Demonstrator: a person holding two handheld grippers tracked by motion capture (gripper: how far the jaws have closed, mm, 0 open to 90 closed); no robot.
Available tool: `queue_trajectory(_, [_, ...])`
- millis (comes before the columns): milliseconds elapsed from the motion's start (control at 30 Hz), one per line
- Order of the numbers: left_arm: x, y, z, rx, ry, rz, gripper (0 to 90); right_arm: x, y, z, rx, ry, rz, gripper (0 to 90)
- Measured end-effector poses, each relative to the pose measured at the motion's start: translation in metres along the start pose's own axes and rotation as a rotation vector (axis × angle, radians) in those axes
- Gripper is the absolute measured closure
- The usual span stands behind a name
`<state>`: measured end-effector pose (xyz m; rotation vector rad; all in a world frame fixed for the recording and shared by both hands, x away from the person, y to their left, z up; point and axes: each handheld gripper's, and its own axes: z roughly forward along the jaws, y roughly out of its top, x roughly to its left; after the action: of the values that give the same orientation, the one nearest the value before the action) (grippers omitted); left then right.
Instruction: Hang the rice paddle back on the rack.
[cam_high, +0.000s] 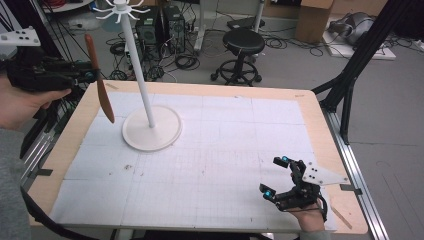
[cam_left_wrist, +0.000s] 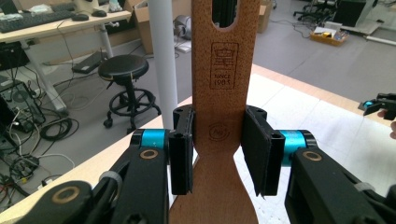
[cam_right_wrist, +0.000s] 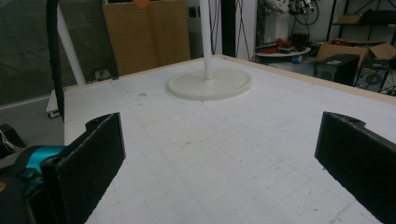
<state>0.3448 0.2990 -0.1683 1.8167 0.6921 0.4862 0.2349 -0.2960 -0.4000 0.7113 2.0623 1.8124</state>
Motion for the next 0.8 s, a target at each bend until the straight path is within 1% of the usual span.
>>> queue_trajectory(67, [0.003, 0.001, 0.002, 0.005, -0.001, -0.010, 64.9, 0.000, 0.000, 0.000, -0.001, -0.001, 0.006, 0.7])
queue_trajectory(167, [0.006, 0.003, 0.004, 0.003, 0.003, -0.018, 64.9, -0.001, 0.000, 0.000, -0.003, 0.000, 0.001, 0.7])
queue_trajectory(333, [0.010, 0.010, 0.007, 0.017, 0.015, -0.013, 64.9, -0.002, 0.000, 0.000, -0.004, 0.002, 0.005, 0.7])
queue_trajectory(433, [0.011, 0.015, 0.007, 0.008, 0.016, -0.014, 65.0, -0.001, 0.000, 0.000, -0.005, 0.005, 0.006, 0.7])
queue_trajectory(533, [0.013, 0.019, 0.008, 0.012, 0.019, -0.013, 64.9, -0.001, 0.000, 0.001, -0.002, 0.005, -0.003, 0.7])
queue_trajectory(600, [0.014, 0.022, 0.009, 0.008, 0.023, -0.020, 64.9, -0.001, 0.000, 0.001, 0.001, 0.009, 0.003, 0.7])
queue_trajectory(633, [0.015, 0.023, 0.010, 0.009, 0.028, -0.017, 65.0, -0.001, 0.000, 0.001, -0.003, 0.006, -0.004, 0.7])
queue_trajectory(733, [0.016, 0.027, 0.011, 0.007, 0.031, -0.018, 64.9, -0.001, 0.000, 0.000, -0.007, 0.007, 0.006, 0.7])
queue_trajectory(800, [0.017, 0.029, 0.011, 0.005, 0.032, -0.020, 64.9, -0.001, 0.000, 0.000, -0.010, 0.006, 0.000, 0.7])
